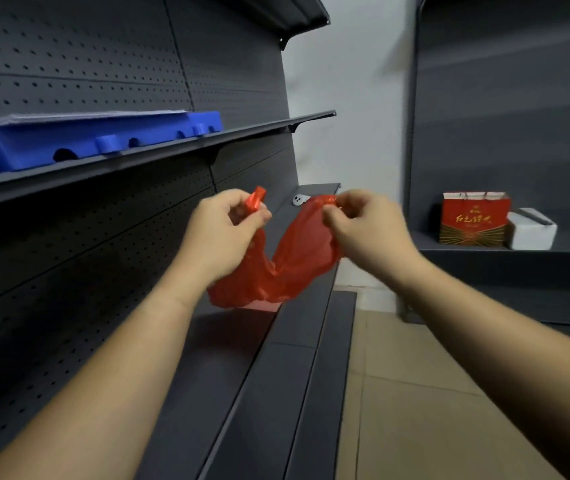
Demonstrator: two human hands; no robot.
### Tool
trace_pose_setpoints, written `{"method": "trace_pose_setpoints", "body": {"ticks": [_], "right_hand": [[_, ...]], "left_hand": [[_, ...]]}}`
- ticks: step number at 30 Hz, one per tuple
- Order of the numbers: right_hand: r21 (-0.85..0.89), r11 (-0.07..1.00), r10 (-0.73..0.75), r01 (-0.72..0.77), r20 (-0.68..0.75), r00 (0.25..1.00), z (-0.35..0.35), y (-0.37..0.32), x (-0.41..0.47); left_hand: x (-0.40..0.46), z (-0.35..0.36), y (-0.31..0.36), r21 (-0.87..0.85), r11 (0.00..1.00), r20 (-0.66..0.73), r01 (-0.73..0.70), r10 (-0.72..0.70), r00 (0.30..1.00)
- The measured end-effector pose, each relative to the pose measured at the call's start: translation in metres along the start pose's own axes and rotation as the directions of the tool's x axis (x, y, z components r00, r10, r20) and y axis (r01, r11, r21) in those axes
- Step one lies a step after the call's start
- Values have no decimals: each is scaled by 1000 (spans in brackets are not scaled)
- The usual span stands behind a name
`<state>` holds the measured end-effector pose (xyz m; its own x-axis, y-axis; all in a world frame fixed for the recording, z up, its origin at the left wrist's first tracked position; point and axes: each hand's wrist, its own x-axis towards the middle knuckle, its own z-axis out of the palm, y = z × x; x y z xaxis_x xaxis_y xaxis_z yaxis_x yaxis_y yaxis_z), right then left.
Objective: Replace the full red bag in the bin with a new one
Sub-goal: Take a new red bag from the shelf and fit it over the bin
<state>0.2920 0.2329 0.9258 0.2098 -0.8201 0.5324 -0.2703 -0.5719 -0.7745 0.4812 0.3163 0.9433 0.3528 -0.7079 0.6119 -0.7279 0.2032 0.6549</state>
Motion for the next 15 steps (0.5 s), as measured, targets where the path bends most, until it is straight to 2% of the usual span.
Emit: {"method": "trace_pose_setpoints", "body": {"ticks": [4,8,15], "right_hand": [[-118,993,16,-19,-21,1000,-95,4,-9],[-236,968,74,-82,-40,996,-158,38,-30],[-290,924,256,-250,-19,967,-220,138,-85]], "left_hand": [[-16,38,64,-76,997,90,-28,35,995],[-44,92,101,-122,992,192,-6,30,981],[-109,196,108,-160,965,346,209,-143,927]]}}
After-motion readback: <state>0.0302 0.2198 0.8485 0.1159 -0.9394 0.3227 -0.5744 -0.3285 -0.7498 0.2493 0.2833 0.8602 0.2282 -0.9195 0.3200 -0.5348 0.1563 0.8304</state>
